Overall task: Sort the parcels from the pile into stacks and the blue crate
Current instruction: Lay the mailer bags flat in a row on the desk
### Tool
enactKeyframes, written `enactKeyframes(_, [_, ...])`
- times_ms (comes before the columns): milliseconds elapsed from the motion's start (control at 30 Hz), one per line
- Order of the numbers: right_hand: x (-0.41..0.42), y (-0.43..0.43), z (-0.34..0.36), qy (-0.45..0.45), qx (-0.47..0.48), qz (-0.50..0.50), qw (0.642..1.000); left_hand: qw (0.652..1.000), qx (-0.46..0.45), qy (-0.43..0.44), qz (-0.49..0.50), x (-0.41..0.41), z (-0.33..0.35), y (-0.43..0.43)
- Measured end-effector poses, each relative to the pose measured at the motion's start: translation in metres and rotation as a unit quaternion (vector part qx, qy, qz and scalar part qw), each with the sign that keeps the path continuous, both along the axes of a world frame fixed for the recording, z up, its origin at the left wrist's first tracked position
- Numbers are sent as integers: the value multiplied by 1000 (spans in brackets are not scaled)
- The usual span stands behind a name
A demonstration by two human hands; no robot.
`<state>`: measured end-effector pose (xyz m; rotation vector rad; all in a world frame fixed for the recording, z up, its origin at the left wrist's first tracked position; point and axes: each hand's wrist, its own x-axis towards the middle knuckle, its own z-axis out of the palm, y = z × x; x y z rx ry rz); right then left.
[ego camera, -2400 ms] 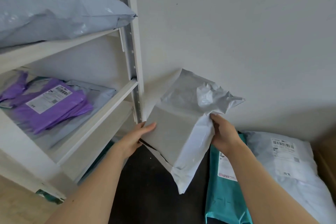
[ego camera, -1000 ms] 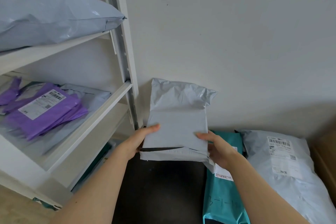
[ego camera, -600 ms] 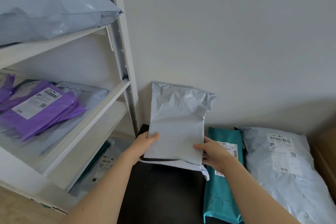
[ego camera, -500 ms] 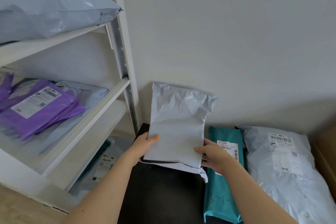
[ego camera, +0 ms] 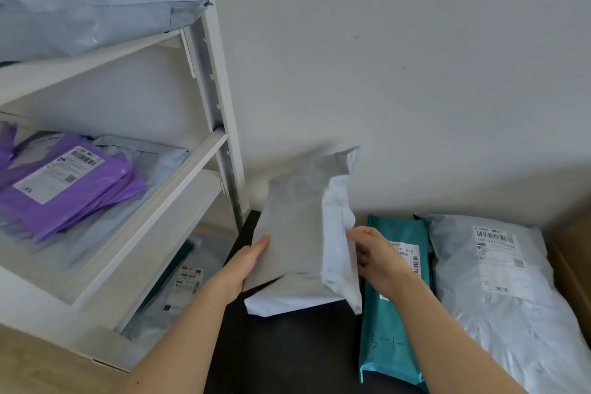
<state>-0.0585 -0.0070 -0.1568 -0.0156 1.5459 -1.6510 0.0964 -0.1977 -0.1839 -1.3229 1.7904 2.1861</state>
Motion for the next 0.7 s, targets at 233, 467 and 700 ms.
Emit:
enactKeyframes(233, [1,-6,21,-36,-98,-30,994,997,-54,-3,-61,-28,38,15])
enactKeyframes(467, [-1,-11,36,29,-107,-31,993,994,84,73,16,-31,62,16])
enactKeyframes(700, [19,-29,16,144,25,35,989,996,26,80,-1,-23,56,4])
